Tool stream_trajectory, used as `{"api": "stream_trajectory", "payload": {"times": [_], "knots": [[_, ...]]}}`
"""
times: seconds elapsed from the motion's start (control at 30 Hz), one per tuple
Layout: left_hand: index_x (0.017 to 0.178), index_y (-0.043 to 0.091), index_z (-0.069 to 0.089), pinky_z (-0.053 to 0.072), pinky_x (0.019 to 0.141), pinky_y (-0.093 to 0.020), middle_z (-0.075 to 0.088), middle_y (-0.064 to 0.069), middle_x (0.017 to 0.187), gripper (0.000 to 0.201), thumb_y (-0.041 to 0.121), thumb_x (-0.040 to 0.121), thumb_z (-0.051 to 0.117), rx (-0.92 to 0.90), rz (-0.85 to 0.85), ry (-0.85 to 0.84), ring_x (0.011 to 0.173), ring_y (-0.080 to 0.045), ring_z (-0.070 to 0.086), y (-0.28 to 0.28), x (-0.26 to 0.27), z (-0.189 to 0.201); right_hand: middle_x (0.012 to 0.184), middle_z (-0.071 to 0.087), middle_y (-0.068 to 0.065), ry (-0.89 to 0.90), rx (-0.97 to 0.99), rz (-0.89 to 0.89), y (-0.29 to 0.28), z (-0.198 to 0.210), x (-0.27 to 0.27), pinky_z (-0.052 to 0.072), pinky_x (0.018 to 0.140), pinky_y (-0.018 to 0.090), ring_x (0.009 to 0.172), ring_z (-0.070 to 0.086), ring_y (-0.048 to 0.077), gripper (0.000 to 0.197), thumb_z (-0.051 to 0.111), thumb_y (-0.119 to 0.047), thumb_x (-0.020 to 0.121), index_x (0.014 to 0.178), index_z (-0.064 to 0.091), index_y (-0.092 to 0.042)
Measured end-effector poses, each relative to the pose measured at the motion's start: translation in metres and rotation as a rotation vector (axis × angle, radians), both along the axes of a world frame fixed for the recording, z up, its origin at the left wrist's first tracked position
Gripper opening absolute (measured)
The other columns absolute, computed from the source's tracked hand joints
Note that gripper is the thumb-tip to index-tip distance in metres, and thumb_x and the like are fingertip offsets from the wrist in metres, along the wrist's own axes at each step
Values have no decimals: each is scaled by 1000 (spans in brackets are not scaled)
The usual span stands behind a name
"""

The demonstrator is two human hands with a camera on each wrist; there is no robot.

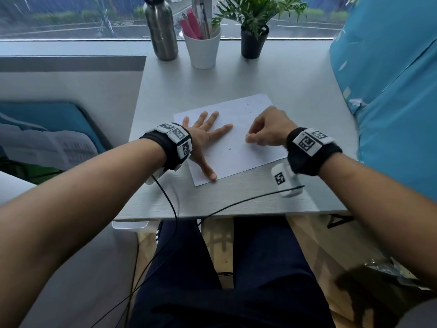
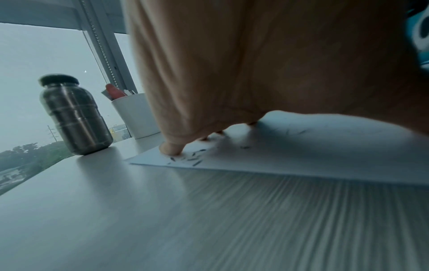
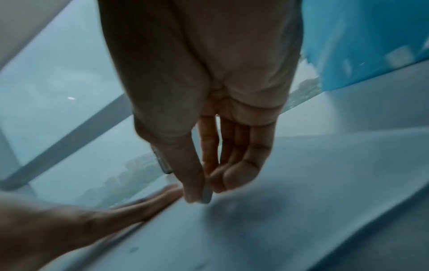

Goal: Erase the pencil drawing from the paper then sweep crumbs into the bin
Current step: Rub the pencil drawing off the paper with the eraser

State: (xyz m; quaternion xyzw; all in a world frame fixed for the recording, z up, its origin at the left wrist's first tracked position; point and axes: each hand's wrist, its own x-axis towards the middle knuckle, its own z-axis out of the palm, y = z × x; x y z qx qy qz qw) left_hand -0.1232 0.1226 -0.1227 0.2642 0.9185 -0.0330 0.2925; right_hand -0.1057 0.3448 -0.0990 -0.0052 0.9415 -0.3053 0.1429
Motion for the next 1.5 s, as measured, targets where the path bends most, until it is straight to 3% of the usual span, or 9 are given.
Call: {"api": "stream_trajectory", "payload": {"times": [0.23, 0.37, 0.47, 0.63, 0.9, 1.03, 1.13, 1.3, 1.5], "knots": [[151, 43, -15, -11, 115, -58, -25, 3, 160, 119, 95, 58, 38, 19, 32, 101, 149, -19, -19, -21, 1, -3, 66, 72, 6, -76, -54, -51, 15, -8, -2, 49, 54, 18, 45, 61, 8, 11, 79, -19, 72, 75, 75, -10], [156, 17, -6, -14, 116, -56, -12, -5, 163, 109, 87, 77, 17, -58, 122, 235, 150, -20, -9, -23, 10, 11, 68, 72, 6, -56, -62, -50, 14, -11, -3, 51, 57, 19, 49, 62, 11, 13, 80, -19, 72, 76, 75, -8], [156, 9, -8, -11, 119, -49, -14, -7, 163, 112, 85, 76, 14, 47, -71, 278, 150, -20, -11, -1, 39, 15, 70, 72, 5, -47, -40, -45, 15, -12, -5, 55, 64, 23, 53, 61, 9, 15, 81, -22, 72, 78, 76, -10], [156, 26, -8, -16, 117, -43, -16, 5, 162, 85, 73, 90, 19, 197, -410, 34, 148, -14, -17, 28, 84, -5, 79, 72, 6, -29, -6, -27, 16, -13, -6, 58, 76, 30, 62, 60, 10, 17, 82, -27, 70, 80, 76, -15], [155, 13, -12, -8, 121, -45, -20, -4, 161, 100, 77, 86, 22, -19, 91, 97, 149, -20, -14, -22, 23, 4, 85, 71, 4, -43, 1, -16, 15, -12, -6, 55, 81, 29, 77, 60, 15, 16, 81, -29, 69, 77, 74, -17], [154, 10, -13, -10, 120, -42, -20, -8, 161, 108, 82, 80, 18, 11, -71, 151, 148, -20, -17, -4, 36, 12, 83, 72, 5, -49, 8, -11, 15, -11, -7, 54, 80, 27, 77, 61, 16, 16, 82, -28, 69, 77, 74, -16], [155, 17, -12, -12, 119, -41, -21, -1, 160, 102, 80, 82, 21, 110, -243, 11, 148, -15, -19, 23, 59, 1, 77, 74, 7, -51, 2, -8, 15, -11, -7, 53, 73, 23, 64, 64, 13, 16, 82, -27, 69, 78, 75, -16], [155, 21, -12, -6, 120, -48, -21, 0, 161, 90, 69, 92, 29, 169, -45, 8, 148, -16, -18, 6, 34, -7, 71, 74, 6, -72, -24, -21, 14, -9, -4, 45, 57, 17, 52, 63, 10, 13, 81, -23, 71, 79, 75, -15], [154, 18, -15, -7, 120, -44, -23, -1, 160, 103, 76, 86, 35, 88, 252, 95, 149, -17, -17, -44, 15, -7, 73, 74, 5, -75, -20, -31, 14, -8, -5, 51, 67, 21, 59, 64, 11, 13, 81, -25, 69, 76, 75, -16]]}}
